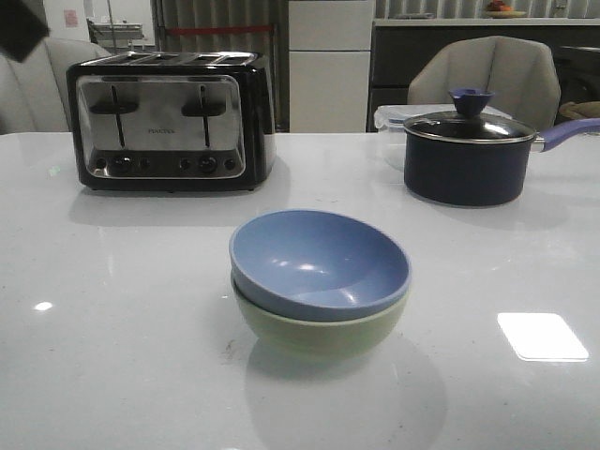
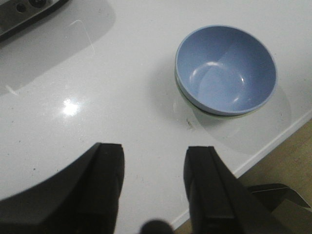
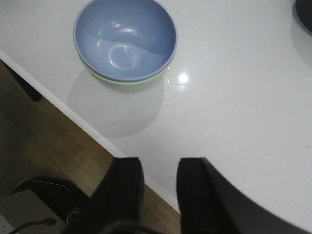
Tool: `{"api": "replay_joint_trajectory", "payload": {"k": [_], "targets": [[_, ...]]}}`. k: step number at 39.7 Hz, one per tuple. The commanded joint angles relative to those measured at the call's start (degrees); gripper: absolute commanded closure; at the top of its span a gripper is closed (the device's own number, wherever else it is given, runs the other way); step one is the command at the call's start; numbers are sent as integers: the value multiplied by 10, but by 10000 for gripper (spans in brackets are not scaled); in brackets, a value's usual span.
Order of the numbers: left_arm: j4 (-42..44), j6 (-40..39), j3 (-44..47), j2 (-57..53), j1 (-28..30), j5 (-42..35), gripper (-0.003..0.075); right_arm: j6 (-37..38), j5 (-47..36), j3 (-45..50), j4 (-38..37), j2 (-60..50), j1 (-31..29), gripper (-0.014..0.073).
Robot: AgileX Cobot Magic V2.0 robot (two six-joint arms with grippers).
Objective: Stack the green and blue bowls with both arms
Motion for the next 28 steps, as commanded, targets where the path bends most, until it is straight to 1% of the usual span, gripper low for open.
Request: {"api": "replay_joint_trajectory", "payload": {"k": [1,14,28], "targets": [[0,1,25,-70,-3,-53,360,-6,-36,-16,4,0,0,265],[0,1,132,-235,-3,-59,360,-6,-36,-16,4,0,0,265],[0,0,161,-251,-3,-60,365,-6,-35,-16,3,0,0,270]]}}
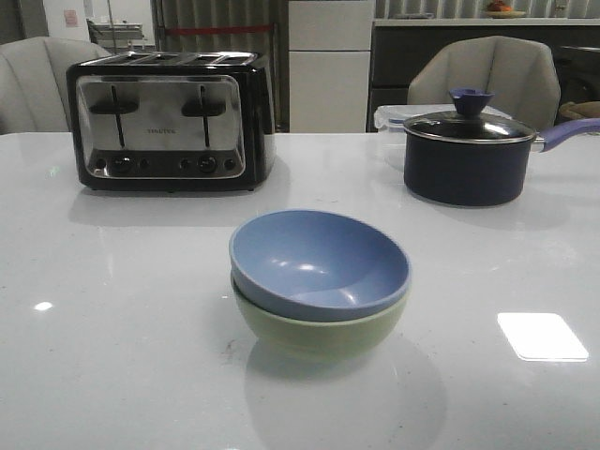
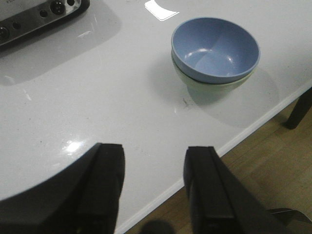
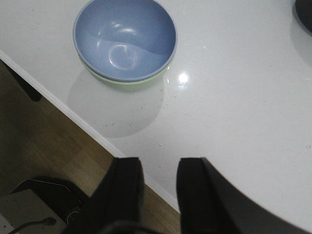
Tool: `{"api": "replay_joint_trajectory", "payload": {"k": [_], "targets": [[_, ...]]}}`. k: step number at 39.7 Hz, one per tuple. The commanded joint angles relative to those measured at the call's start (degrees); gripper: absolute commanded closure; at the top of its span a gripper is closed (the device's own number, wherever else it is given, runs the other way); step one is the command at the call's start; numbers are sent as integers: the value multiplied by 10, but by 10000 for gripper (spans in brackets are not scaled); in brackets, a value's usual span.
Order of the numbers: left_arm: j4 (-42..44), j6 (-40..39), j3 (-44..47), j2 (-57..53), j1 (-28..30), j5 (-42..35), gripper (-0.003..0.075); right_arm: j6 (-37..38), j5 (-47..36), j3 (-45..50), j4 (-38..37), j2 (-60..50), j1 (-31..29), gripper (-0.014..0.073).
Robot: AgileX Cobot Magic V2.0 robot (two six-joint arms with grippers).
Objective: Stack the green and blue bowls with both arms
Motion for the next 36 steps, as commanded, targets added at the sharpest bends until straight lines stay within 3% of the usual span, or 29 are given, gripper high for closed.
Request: {"api": "replay_joint_trajectory", "payload": {"k": [1,11,14,36], "targets": [[-1,0,-16,1,-3,-45,372,-6,-36,-16,3,0,0,281],[-1,0,-16,1,-3,-45,587,-6,-36,-16,3,0,0,546],[-4,0,-16,1,-3,-45,631,-6,-36,-16,3,0,0,537],[-4,0,-16,1,-3,-45,627,-6,-36,-16,3,0,0,537]]}}
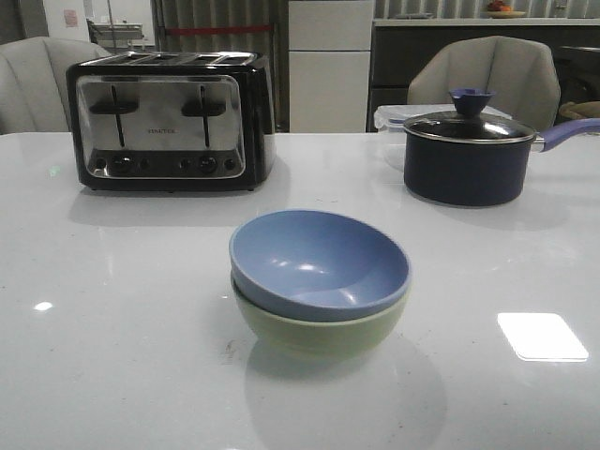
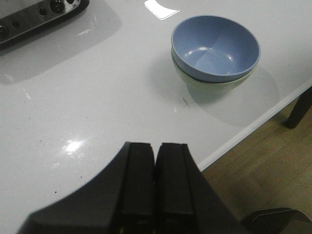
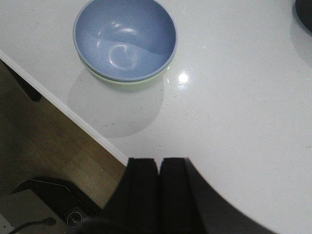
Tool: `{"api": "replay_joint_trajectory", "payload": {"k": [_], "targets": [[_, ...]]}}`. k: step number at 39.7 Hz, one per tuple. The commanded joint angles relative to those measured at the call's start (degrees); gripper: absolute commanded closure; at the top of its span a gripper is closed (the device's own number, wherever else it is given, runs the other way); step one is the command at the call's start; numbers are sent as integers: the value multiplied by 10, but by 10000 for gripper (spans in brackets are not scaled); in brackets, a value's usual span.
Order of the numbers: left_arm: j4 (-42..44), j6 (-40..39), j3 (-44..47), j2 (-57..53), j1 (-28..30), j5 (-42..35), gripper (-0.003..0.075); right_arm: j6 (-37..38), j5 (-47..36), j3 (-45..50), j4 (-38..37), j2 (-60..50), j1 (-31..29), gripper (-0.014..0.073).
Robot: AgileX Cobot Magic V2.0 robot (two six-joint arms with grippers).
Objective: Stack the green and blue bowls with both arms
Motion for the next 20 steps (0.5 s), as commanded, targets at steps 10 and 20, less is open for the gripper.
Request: {"api": "replay_joint_trajectory", "payload": {"k": [10,20], "targets": [[-10,0,-16,-41,52,-45,627,-6,-36,-16,3,0,0,537],[-5,0,61,-139,185,-235,627,-6,-36,-16,3,0,0,537]]}}
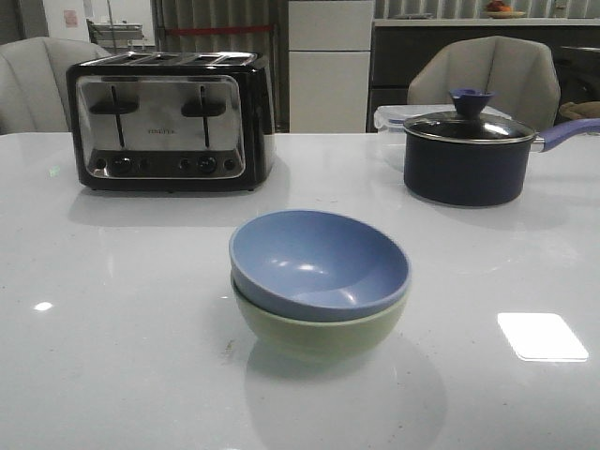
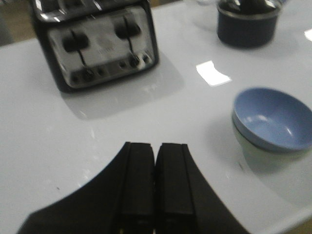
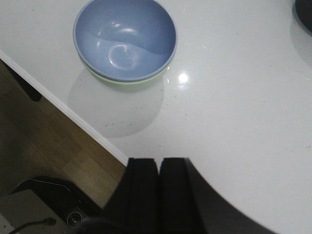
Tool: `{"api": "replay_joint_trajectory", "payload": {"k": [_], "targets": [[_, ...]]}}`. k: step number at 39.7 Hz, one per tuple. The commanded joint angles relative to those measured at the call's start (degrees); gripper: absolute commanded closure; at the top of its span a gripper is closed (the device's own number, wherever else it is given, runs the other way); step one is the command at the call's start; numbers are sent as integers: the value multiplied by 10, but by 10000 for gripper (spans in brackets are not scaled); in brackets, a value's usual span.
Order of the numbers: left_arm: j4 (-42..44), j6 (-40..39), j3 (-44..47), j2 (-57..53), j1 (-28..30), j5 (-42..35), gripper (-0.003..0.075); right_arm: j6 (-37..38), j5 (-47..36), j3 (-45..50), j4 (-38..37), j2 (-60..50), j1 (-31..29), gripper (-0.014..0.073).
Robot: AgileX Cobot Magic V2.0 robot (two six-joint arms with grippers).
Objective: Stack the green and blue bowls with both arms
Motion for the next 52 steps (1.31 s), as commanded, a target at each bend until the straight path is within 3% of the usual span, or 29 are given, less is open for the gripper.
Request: {"api": "replay_joint_trajectory", "payload": {"k": [1,7,15,24,35,52], "targets": [[0,0,31,-34,47,-153,627,-6,-36,-16,3,0,0,537],[-5,0,115,-95,108,-241,627,-6,-36,-16,3,0,0,537],[-12,-5,204,-151,148,-287,627,-6,-36,-16,3,0,0,537],[-7,-46,259,-189,151,-292,627,-6,-36,-16,3,0,0,537],[-7,-46,309,-210,151,-363,627,-6,-36,-16,3,0,0,537],[-7,-46,310,-210,151,-390,627,-6,-37,-16,3,0,0,537]]}}
